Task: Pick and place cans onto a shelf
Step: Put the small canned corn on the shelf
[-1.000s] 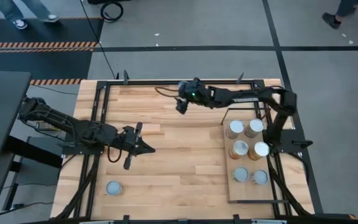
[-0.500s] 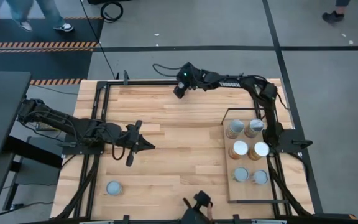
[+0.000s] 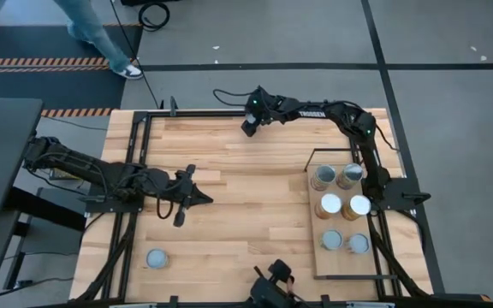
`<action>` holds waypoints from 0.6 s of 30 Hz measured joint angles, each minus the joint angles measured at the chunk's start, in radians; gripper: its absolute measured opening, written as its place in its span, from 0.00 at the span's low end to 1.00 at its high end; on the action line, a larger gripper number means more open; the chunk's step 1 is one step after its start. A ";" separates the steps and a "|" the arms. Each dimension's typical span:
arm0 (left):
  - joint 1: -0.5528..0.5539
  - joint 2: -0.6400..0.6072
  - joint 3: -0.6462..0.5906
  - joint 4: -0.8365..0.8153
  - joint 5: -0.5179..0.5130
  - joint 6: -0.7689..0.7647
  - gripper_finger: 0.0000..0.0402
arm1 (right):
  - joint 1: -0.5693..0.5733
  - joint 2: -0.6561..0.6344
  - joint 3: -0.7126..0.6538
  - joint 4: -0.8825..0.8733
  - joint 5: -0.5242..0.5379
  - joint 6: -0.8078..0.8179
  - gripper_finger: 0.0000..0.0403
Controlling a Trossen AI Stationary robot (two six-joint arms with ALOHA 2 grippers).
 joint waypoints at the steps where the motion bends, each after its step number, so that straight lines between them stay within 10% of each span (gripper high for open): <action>1: 0.000 0.000 0.000 -0.007 0.000 0.000 0.03 | 0.000 0.005 -0.001 -0.007 0.000 -0.002 0.97; 18: -0.001 0.000 0.000 -0.020 0.000 -0.012 0.03 | 0.015 0.014 0.000 0.051 0.062 0.016 0.72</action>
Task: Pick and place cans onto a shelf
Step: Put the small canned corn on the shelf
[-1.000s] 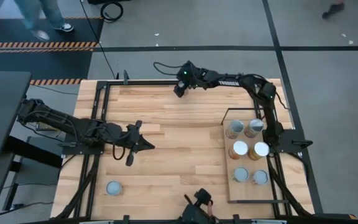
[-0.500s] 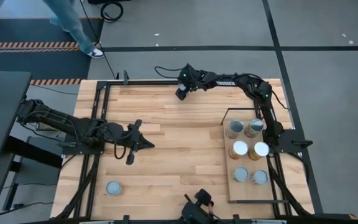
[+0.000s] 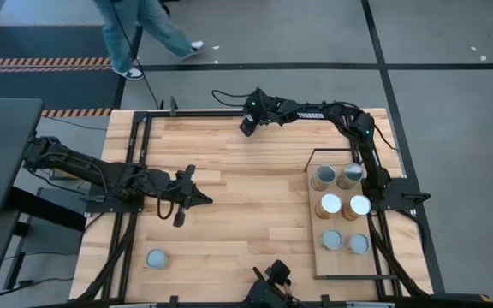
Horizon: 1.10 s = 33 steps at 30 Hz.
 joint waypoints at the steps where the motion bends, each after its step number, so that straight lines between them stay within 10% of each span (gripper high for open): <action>1: 0.000 0.000 0.000 0.000 0.000 0.000 0.03 | 0.000 -0.001 0.000 -0.007 -0.001 0.012 0.72; 33: 0.000 0.000 0.000 -0.015 0.000 -0.015 0.03 | 0.187 -0.132 -0.001 -0.626 -0.166 0.053 0.80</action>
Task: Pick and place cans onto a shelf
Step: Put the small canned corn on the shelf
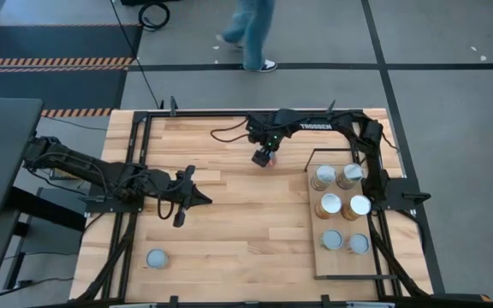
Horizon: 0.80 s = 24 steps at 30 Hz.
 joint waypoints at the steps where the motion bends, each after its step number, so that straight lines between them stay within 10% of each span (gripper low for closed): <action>1: 0.000 0.000 0.000 0.000 0.000 0.000 0.03 | 0.001 0.000 0.000 -0.002 -0.001 -0.001 0.80; 24: 0.000 0.000 0.000 0.000 0.000 0.000 0.03 | 0.015 0.000 0.000 -0.097 -0.016 -0.017 0.79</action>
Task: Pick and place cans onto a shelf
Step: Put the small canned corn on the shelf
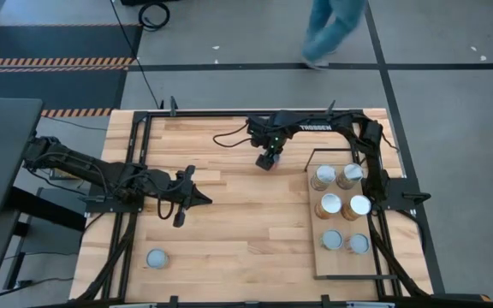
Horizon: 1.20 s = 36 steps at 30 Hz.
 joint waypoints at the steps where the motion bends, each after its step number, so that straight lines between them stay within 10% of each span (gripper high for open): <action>1: 0.000 0.000 0.000 0.000 0.000 0.000 0.03 | 0.002 0.000 0.000 -0.001 0.001 -0.008 0.78; 25: 0.000 0.000 0.000 -0.003 0.031 -0.012 0.03 | 0.039 -0.014 -0.034 -0.024 0.000 0.038 0.77; 36: 0.000 0.000 0.000 -0.003 0.031 -0.011 0.03 | 0.163 -0.272 0.039 -0.158 -0.003 0.209 0.74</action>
